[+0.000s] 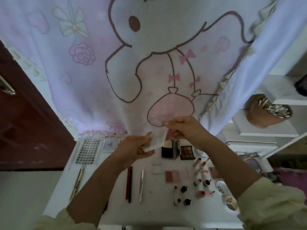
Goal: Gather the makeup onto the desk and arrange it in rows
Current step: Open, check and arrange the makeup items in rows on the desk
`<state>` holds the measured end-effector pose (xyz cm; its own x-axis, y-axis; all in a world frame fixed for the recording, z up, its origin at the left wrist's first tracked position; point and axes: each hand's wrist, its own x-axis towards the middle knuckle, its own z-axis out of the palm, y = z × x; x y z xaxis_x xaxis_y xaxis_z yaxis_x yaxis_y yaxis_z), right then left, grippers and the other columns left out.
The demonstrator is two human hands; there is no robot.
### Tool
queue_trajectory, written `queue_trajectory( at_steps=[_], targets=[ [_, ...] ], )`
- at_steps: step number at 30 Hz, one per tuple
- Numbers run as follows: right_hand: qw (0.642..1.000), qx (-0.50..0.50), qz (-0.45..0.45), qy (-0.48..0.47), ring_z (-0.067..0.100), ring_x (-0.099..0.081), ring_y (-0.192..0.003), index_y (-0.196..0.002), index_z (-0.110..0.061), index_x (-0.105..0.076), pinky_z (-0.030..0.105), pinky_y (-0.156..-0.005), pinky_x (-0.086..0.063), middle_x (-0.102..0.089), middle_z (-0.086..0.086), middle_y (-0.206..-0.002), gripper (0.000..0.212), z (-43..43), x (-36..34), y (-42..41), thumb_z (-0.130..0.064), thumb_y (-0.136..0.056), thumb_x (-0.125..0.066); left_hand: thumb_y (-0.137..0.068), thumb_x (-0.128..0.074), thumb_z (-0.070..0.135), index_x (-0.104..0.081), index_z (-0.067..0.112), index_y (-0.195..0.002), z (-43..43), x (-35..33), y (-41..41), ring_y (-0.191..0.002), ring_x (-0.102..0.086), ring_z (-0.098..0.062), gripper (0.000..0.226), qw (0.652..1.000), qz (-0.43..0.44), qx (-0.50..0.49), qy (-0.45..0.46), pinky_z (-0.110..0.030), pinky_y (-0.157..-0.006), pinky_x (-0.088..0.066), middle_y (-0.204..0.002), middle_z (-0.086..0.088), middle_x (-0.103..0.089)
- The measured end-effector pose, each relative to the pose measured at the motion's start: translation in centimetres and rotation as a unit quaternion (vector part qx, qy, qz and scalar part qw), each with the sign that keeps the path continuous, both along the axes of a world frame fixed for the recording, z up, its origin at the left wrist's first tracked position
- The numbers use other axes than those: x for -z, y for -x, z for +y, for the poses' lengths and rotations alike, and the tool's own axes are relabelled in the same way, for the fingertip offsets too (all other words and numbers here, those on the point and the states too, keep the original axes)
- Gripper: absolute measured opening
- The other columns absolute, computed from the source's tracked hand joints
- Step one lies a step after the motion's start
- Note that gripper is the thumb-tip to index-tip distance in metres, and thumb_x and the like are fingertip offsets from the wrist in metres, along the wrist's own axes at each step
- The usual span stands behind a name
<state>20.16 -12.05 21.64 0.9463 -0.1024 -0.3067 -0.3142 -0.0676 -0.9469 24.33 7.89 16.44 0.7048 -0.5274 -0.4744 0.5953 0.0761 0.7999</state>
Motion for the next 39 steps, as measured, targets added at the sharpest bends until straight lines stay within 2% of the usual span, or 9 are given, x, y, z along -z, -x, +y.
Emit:
queue_trajectory(
  at_steps=[4, 8, 11, 16, 23, 28, 32, 35, 39],
  targets=[
    [1.000, -0.017, -0.006, -0.003, 0.022, -0.071, -0.067, -0.103, 0.002, -0.070, 0.025, -0.065, -0.058, -0.072, 0.021, -0.082, 0.030, 0.2, -1.0, 1.3, -0.023, -0.086, -0.070, -0.091, -0.061, 0.020, -0.068, 0.000, -0.099, 0.1, -0.8, 1.2, -0.067, -0.068, -0.016, 0.023, 1.000, 0.010, 0.008, 0.003, -0.031, -0.069, -0.060, -0.094, -0.012, -0.066],
    [0.999, -0.001, -0.018, 0.041, 0.014, -0.066, -0.058, -0.103, 0.002, -0.070, 0.027, -0.065, -0.054, -0.068, 0.007, -0.065, 0.023, -0.2, -1.1, 1.9, -0.015, -0.087, -0.069, -0.077, -0.067, 0.027, -0.068, 0.003, -0.107, 0.5, -1.5, 2.0, -0.086, -0.072, -0.028, 0.038, 1.000, 0.008, 0.025, 0.014, -0.036, -0.076, -0.060, -0.106, -0.013, -0.071],
    [0.995, 0.022, -0.020, 0.099, 0.005, -0.060, -0.053, -0.102, 0.000, -0.069, 0.017, -0.054, -0.048, -0.065, 0.001, -0.064, 0.021, -0.2, -0.4, 2.0, -0.013, -0.086, -0.071, -0.077, -0.065, 0.035, -0.063, 0.002, -0.117, 0.6, -2.1, 2.4, -0.092, -0.071, -0.031, 0.052, 0.999, -0.007, 0.053, -0.006, -0.035, -0.078, -0.060, -0.107, -0.016, -0.072],
    [0.995, -0.016, -0.063, 0.076, 0.004, -0.066, -0.072, -0.108, -0.007, -0.068, 0.017, -0.068, -0.052, -0.072, -0.006, -0.077, 0.019, 0.5, 0.1, 2.5, -0.013, -0.090, -0.066, -0.087, -0.037, 0.069, -0.061, 0.001, -0.121, 0.8, -2.7, 2.9, -0.101, -0.067, -0.038, 0.079, 0.991, 0.077, 0.108, 0.009, -0.038, -0.080, -0.059, -0.112, -0.025, -0.067],
    [0.993, -0.024, -0.088, 0.068, 0.000, -0.067, -0.070, -0.105, -0.005, -0.066, 0.012, -0.063, -0.049, -0.073, -0.008, -0.073, 0.021, 1.9, 0.0, 2.4, -0.014, -0.087, -0.070, -0.087, -0.051, 0.059, -0.058, 0.008, -0.130, 0.8, -2.2, 4.2, -0.093, -0.067, -0.029, 0.067, 0.979, 0.138, 0.112, 0.102, -0.030, -0.072, -0.059, -0.129, -0.030, -0.055],
    [0.962, 0.016, -0.138, 0.234, 0.009, -0.066, -0.085, -0.098, -0.013, -0.069, 0.020, -0.076, -0.053, -0.072, -0.002, -0.093, 0.024, 2.5, 0.7, 1.8, -0.028, -0.081, -0.077, -0.085, -0.064, 0.049, -0.054, 0.000, -0.131, 0.7, -1.5, 4.3, -0.112, -0.061, -0.037, 0.068, 0.976, 0.164, 0.020, 0.143, -0.038, -0.081, -0.059, -0.131, -0.028, -0.054],
    [0.941, -0.048, -0.160, 0.294, 0.000, -0.066, -0.075, -0.093, -0.017, -0.077, 0.018, -0.074, -0.054, -0.073, -0.009, -0.084, 0.015, 3.3, 0.2, 2.4, -0.028, -0.085, -0.072, -0.086, -0.067, 0.039, -0.051, 0.000, -0.132, 0.8, -1.1, 3.7, -0.110, -0.062, -0.043, 0.063, 0.973, 0.158, -0.051, 0.162, -0.044, -0.082, -0.058, -0.129, -0.027, -0.057],
    [0.938, -0.093, -0.158, 0.294, 0.004, -0.069, -0.074, -0.097, -0.016, -0.078, 0.020, -0.074, -0.057, -0.075, -0.008, -0.084, 0.015, 4.1, 0.3, 3.1, -0.023, -0.088, -0.068, -0.087, -0.066, 0.038, -0.052, 0.001, -0.130, 0.8, -1.0, 3.5, -0.104, -0.065, -0.041, 0.059, 0.975, 0.146, -0.067, 0.152, -0.043, -0.078, -0.059, -0.125, -0.025, -0.060],
    [0.925, -0.127, -0.171, 0.314, 0.011, -0.066, -0.065, -0.099, -0.020, -0.078, 0.025, -0.065, -0.057, -0.074, -0.008, -0.076, 0.016, 4.7, 0.6, 3.2, -0.025, -0.090, -0.066, -0.089, -0.061, 0.041, -0.057, -0.001, -0.125, 1.0, -0.9, 3.5, -0.106, -0.066, -0.034, 0.055, 0.981, 0.134, -0.051, 0.133, -0.040, -0.085, -0.058, -0.121, -0.021, -0.064]
  ],
)
